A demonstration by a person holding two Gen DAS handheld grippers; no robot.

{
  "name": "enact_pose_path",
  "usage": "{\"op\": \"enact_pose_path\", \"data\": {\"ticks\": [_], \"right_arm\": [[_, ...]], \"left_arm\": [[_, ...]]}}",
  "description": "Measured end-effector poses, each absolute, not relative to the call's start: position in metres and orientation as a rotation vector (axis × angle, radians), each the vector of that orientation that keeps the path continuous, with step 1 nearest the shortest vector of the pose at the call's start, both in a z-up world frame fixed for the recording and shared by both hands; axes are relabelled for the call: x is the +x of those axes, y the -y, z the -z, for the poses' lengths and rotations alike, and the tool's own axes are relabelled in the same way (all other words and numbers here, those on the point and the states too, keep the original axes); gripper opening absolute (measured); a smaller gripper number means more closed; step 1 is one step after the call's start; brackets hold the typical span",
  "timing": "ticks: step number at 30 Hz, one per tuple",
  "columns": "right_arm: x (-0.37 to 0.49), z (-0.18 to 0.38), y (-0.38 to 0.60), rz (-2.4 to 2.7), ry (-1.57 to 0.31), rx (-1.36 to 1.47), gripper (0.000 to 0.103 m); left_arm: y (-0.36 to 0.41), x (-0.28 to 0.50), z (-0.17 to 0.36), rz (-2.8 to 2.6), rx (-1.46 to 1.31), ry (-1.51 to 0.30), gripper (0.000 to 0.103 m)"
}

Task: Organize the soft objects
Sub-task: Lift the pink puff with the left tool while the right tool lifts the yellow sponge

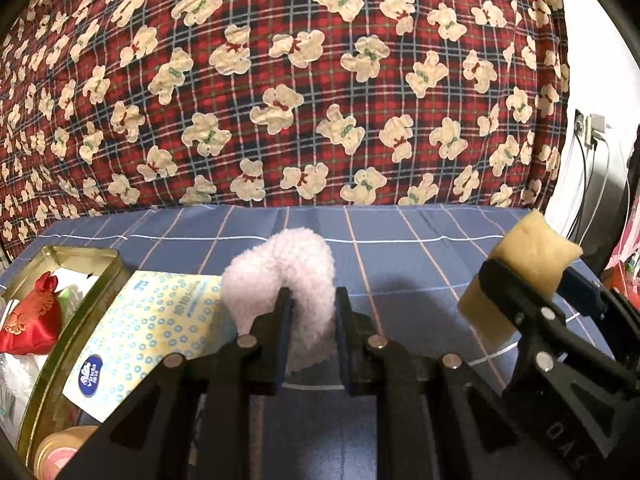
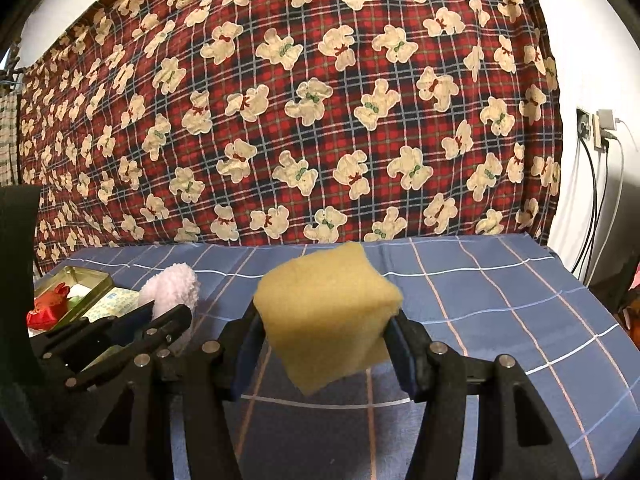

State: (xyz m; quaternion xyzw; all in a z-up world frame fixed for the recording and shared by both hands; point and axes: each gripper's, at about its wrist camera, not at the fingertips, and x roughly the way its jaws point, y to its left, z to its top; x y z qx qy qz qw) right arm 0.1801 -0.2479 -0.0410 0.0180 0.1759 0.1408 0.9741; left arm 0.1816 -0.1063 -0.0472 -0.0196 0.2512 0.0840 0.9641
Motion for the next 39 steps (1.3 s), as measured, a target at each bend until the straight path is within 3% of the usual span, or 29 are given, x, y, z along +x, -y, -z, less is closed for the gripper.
{"op": "enact_pose_path", "data": {"ticks": [39], "right_arm": [[0.136,0.038,0.25,-0.259,-0.264,0.04,0.059]], "left_arm": [[0.109,0.111,0.033,-0.126,0.032,-0.298,0.018]]}}
